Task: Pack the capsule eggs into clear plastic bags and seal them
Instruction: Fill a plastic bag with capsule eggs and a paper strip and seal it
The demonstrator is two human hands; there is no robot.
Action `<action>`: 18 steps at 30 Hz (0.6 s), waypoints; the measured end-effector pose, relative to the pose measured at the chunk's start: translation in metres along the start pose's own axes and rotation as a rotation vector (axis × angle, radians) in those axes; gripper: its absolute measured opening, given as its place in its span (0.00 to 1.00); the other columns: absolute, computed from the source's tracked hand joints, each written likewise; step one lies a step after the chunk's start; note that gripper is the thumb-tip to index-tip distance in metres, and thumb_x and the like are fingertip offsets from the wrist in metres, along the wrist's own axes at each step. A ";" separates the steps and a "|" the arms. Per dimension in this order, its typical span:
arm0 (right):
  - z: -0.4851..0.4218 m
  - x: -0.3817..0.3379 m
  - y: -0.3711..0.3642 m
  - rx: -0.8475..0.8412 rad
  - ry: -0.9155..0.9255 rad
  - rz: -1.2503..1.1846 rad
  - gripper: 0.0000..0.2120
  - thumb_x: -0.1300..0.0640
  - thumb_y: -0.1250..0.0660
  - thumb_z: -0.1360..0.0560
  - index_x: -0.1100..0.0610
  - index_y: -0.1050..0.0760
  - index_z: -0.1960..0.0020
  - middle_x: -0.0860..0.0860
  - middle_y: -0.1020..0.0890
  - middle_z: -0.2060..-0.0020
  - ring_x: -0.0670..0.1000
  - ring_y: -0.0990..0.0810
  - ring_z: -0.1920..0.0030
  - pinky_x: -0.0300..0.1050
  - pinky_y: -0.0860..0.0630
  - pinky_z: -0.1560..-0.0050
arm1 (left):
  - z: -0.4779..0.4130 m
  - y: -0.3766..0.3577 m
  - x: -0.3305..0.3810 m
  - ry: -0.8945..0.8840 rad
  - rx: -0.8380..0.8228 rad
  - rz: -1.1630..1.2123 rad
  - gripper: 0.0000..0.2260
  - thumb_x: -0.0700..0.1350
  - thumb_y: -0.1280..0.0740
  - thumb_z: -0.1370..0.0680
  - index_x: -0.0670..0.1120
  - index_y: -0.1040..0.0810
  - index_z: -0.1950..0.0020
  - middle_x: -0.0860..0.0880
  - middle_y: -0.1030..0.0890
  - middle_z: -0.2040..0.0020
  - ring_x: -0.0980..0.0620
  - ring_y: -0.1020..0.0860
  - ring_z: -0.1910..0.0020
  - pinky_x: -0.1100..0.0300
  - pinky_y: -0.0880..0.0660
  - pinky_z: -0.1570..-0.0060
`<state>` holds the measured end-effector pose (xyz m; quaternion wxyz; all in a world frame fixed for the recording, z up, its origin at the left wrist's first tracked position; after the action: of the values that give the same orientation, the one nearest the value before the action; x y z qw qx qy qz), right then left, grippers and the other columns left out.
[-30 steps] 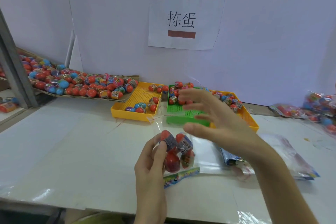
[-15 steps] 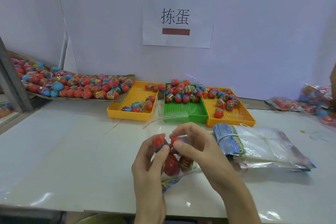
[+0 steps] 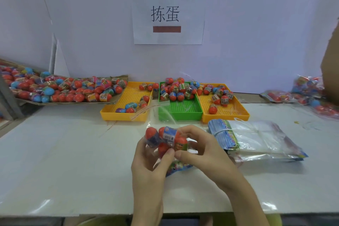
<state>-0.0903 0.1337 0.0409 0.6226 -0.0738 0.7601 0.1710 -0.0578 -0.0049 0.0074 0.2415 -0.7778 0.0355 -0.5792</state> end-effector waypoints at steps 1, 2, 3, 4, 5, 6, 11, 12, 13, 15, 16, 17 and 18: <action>0.001 -0.001 -0.002 -0.026 0.003 -0.003 0.16 0.61 0.26 0.29 0.49 0.20 0.44 0.51 0.18 0.46 0.60 0.20 0.45 0.58 0.21 0.48 | 0.000 0.001 0.000 -0.008 0.007 -0.013 0.19 0.41 0.26 0.32 0.53 0.18 0.41 0.46 0.14 0.47 0.47 0.15 0.47 0.58 0.18 0.56; 0.002 -0.002 -0.003 -0.056 0.004 0.002 0.17 0.57 0.26 0.30 0.48 0.21 0.42 0.51 0.18 0.45 0.58 0.20 0.44 0.57 0.22 0.48 | 0.000 0.001 0.001 -0.016 0.007 -0.028 0.18 0.42 0.27 0.32 0.55 0.17 0.44 0.47 0.14 0.48 0.49 0.15 0.48 0.59 0.18 0.57; 0.002 -0.003 -0.004 -0.070 0.007 0.005 0.18 0.53 0.26 0.30 0.47 0.22 0.41 0.51 0.18 0.44 0.56 0.19 0.44 0.53 0.22 0.49 | 0.000 0.000 0.001 -0.023 0.000 -0.043 0.17 0.42 0.27 0.32 0.56 0.17 0.46 0.48 0.14 0.49 0.50 0.15 0.49 0.59 0.18 0.58; 0.002 -0.005 -0.002 -0.051 0.015 -0.005 0.18 0.49 0.26 0.30 0.45 0.22 0.41 0.50 0.19 0.44 0.53 0.19 0.44 0.50 0.22 0.49 | 0.000 0.000 0.002 -0.033 -0.013 -0.061 0.16 0.42 0.27 0.32 0.57 0.17 0.47 0.49 0.14 0.49 0.50 0.15 0.50 0.60 0.19 0.59; 0.001 -0.006 0.002 -0.004 0.023 -0.031 0.16 0.46 0.27 0.29 0.43 0.21 0.42 0.50 0.18 0.45 0.53 0.18 0.45 0.50 0.22 0.49 | 0.001 -0.001 0.002 -0.042 -0.029 -0.079 0.15 0.42 0.27 0.32 0.56 0.17 0.48 0.48 0.14 0.50 0.50 0.15 0.51 0.60 0.19 0.60; 0.000 -0.007 0.006 0.042 0.030 -0.058 0.13 0.45 0.29 0.28 0.43 0.20 0.43 0.50 0.18 0.46 0.53 0.18 0.45 0.53 0.21 0.47 | 0.002 -0.003 0.002 -0.049 -0.048 -0.098 0.15 0.42 0.27 0.32 0.56 0.18 0.48 0.48 0.14 0.50 0.48 0.14 0.52 0.60 0.19 0.61; -0.002 -0.006 0.006 0.076 0.057 -0.111 0.09 0.50 0.30 0.27 0.45 0.17 0.47 0.56 0.17 0.49 0.59 0.18 0.47 0.46 0.21 0.48 | 0.006 -0.012 0.003 -0.047 -0.115 -0.183 0.18 0.43 0.26 0.32 0.55 0.21 0.43 0.47 0.15 0.50 0.44 0.14 0.55 0.54 0.18 0.60; -0.001 -0.006 0.006 0.078 0.059 -0.118 0.09 0.51 0.30 0.27 0.45 0.17 0.47 0.56 0.18 0.49 0.60 0.18 0.48 0.45 0.21 0.50 | 0.007 -0.013 0.003 -0.036 -0.125 -0.173 0.20 0.44 0.25 0.31 0.54 0.22 0.41 0.47 0.15 0.49 0.43 0.14 0.54 0.52 0.18 0.60; -0.001 -0.007 0.006 0.081 0.061 -0.118 0.09 0.52 0.30 0.27 0.45 0.17 0.47 0.55 0.19 0.48 0.61 0.18 0.50 0.46 0.21 0.51 | 0.007 -0.015 0.004 -0.023 -0.131 -0.152 0.22 0.47 0.24 0.31 0.54 0.23 0.39 0.47 0.15 0.48 0.43 0.14 0.53 0.51 0.17 0.59; 0.000 -0.009 0.006 0.072 0.063 -0.102 0.11 0.53 0.31 0.27 0.44 0.18 0.46 0.49 0.20 0.50 0.55 0.19 0.57 0.49 0.20 0.54 | 0.008 -0.016 0.006 -0.005 -0.123 -0.091 0.23 0.54 0.24 0.32 0.54 0.23 0.38 0.46 0.15 0.46 0.43 0.14 0.51 0.49 0.16 0.58; 0.000 -0.009 0.004 0.057 0.062 -0.097 0.12 0.54 0.31 0.27 0.43 0.19 0.45 0.46 0.21 0.51 0.51 0.19 0.58 0.50 0.19 0.55 | 0.008 -0.015 0.008 -0.010 -0.104 -0.077 0.23 0.57 0.25 0.31 0.54 0.22 0.39 0.46 0.15 0.47 0.44 0.14 0.51 0.51 0.16 0.58; 0.000 -0.010 0.002 0.038 0.056 -0.095 0.14 0.55 0.32 0.27 0.43 0.19 0.44 0.43 0.22 0.53 0.47 0.19 0.59 0.50 0.19 0.56 | 0.007 -0.014 0.010 -0.021 -0.080 -0.080 0.21 0.59 0.27 0.31 0.55 0.21 0.40 0.46 0.15 0.47 0.45 0.14 0.51 0.53 0.17 0.59; 0.001 -0.010 0.000 0.018 0.046 -0.089 0.16 0.56 0.33 0.27 0.42 0.19 0.43 0.41 0.23 0.54 0.45 0.19 0.59 0.48 0.19 0.56 | 0.007 -0.012 0.011 -0.031 -0.055 -0.087 0.20 0.61 0.28 0.31 0.55 0.20 0.41 0.46 0.14 0.48 0.45 0.14 0.51 0.55 0.17 0.60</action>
<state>-0.0876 0.1325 0.0502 0.6124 -0.1058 0.7718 0.1346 -0.0502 0.0039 0.0209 0.1953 -0.7936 0.0137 -0.5760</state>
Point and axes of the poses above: each hand's wrist, its own z-axis away from the middle knuckle, its own y-axis out of the back of the hand, x = y × z, the point moved 10 cm from there along -z, towards the middle knuckle
